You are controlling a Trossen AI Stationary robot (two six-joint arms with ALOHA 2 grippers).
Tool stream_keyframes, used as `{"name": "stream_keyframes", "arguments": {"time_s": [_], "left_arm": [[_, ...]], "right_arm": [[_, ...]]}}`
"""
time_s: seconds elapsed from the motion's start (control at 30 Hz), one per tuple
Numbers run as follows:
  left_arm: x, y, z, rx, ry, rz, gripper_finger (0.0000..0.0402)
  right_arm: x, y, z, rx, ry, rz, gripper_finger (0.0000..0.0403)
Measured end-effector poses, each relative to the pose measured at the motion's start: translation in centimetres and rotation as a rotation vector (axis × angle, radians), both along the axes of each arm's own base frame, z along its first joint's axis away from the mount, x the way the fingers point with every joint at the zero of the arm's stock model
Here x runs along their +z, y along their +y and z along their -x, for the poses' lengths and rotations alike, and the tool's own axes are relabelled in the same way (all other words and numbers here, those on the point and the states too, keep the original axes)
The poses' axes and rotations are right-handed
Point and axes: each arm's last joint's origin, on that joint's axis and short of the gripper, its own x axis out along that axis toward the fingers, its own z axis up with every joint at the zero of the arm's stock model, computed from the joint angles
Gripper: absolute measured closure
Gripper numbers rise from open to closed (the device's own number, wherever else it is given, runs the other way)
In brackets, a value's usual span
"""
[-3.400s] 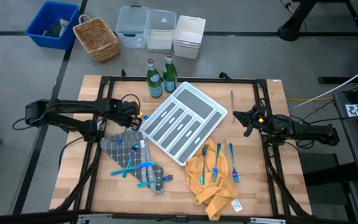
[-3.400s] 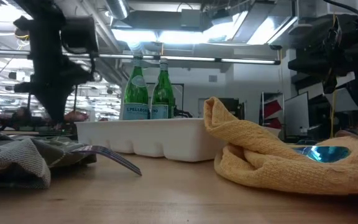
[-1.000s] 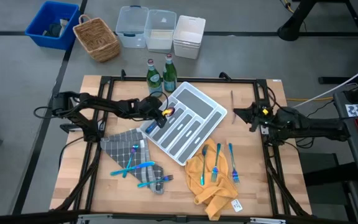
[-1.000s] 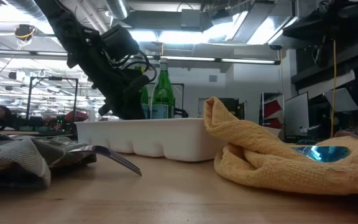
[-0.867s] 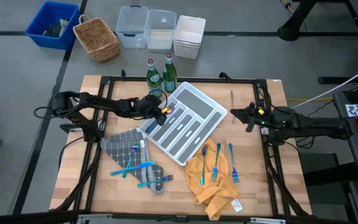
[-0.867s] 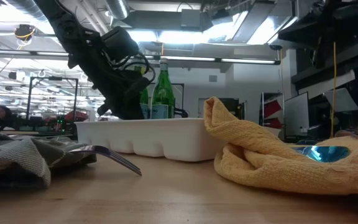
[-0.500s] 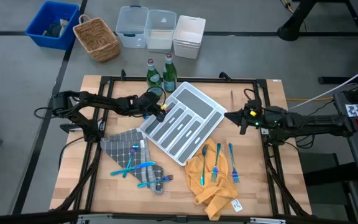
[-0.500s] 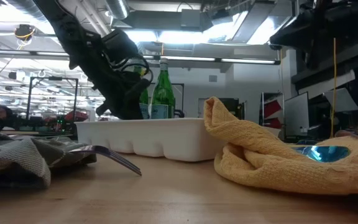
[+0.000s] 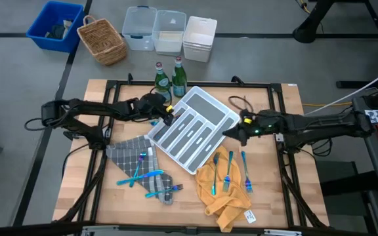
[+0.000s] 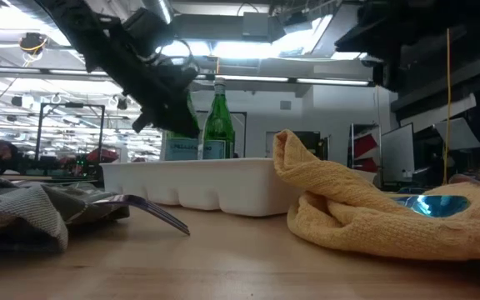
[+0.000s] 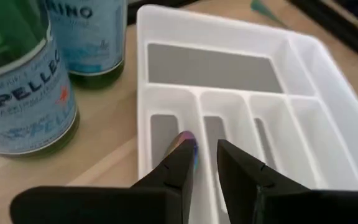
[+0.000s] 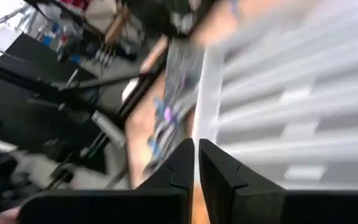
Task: Sort silverware
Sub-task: Put the blue fork into the cutlery tray
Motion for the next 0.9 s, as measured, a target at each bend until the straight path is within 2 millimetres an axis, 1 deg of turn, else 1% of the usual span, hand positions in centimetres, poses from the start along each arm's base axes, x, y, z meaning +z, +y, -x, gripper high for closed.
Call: {"name": "stream_keyframes", "arguments": {"time_s": [0.13,0.2,0.37,0.47,0.63,0.9], "left_arm": [[0.5,-0.4,0.0,-0.015,-0.018,-0.006,0.0341],[0.5,-0.6,0.0,-0.023,-0.019,-0.006,0.0341],[0.4,-1.2,-0.1,-0.058,0.0,-0.018,0.0341],[0.4,-1.4,-0.2,-0.078,0.008,-0.031,0.0341],[0.2,-1.7,-0.2,-0.093,0.033,-0.033,0.0341],[0.3,-1.7,-0.2,-0.092,0.032,-0.033,0.0341]], "right_arm": [[-1.8,0.4,-1.6,0.058,0.136,-0.237,0.0375],[-2.8,0.6,-2.2,0.073,0.208,-0.319,0.0375],[-5.3,1.8,-3.1,0.059,0.386,-0.422,0.0375],[-6.4,2.6,-3.5,0.048,0.462,-0.458,0.0375],[-7.9,3.5,-4.0,0.004,0.528,-0.46,0.0375],[-9.7,3.5,-4.6,-0.061,0.6,-0.445,0.0375]]}}
